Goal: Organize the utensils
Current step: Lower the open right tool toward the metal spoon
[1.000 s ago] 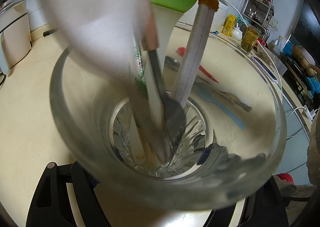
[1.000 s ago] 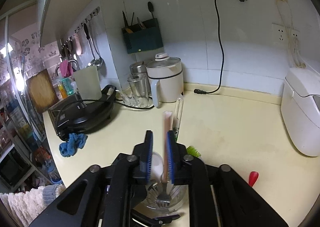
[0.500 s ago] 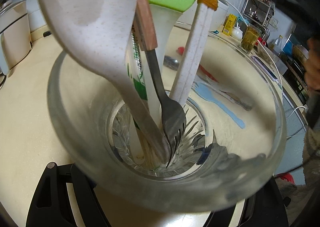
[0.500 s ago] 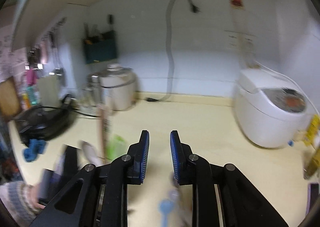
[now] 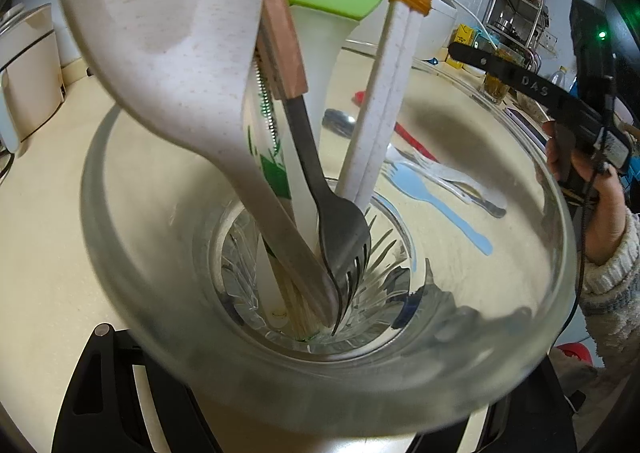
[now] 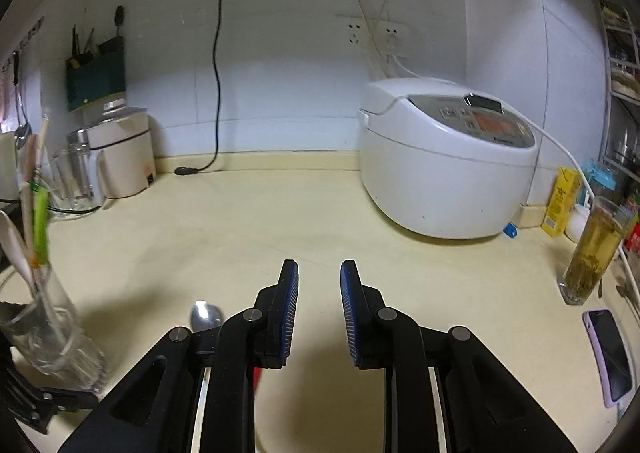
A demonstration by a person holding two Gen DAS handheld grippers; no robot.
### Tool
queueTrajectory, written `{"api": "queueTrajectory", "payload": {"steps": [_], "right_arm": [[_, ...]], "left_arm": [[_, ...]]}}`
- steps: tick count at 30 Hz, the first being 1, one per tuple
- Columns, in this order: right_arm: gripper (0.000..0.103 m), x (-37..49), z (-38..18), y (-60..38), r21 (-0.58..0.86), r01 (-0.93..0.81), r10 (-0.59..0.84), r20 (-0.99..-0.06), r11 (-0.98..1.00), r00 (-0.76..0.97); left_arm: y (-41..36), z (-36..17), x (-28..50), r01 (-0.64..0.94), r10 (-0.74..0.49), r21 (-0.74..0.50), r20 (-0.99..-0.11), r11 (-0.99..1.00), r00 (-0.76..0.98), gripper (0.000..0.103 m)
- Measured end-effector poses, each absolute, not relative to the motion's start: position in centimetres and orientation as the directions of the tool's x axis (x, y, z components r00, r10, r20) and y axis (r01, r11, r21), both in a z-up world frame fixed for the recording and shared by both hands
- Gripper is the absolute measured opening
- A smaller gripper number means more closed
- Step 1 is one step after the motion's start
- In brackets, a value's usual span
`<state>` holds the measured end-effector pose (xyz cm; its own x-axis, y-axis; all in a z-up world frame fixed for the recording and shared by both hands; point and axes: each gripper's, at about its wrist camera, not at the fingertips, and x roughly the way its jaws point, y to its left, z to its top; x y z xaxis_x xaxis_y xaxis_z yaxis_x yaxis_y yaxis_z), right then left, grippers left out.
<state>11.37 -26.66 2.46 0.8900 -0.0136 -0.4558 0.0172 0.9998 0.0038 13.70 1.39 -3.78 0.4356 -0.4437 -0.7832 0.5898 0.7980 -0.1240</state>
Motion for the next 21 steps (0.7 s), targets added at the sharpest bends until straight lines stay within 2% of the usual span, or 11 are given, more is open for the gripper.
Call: {"api": "queueTrajectory", "payload": {"steps": [11, 15, 21], "right_arm": [[0.028, 11.53, 1.63, -27.17, 0.030, 0.008, 0.007, -0.458, 1.000, 0.889], [0.038, 11.56, 1.64, -27.35, 0.039, 0.014, 0.005, -0.459, 0.999, 0.888], [0.041, 11.68, 1.64, -26.68, 0.003, 0.009, -0.007, -0.464, 1.000, 0.886]], "left_arm": [[0.83, -3.94, 13.66, 0.590, -0.439, -0.118, -0.784, 0.799, 0.438, 0.083], [0.76, -4.01, 13.75, 0.590, -0.440, -0.119, -0.784, 0.799, 0.438, 0.083], [1.47, -3.94, 13.81, 0.585, -0.447, -0.131, -0.781, 0.800, 0.436, 0.083]]}}
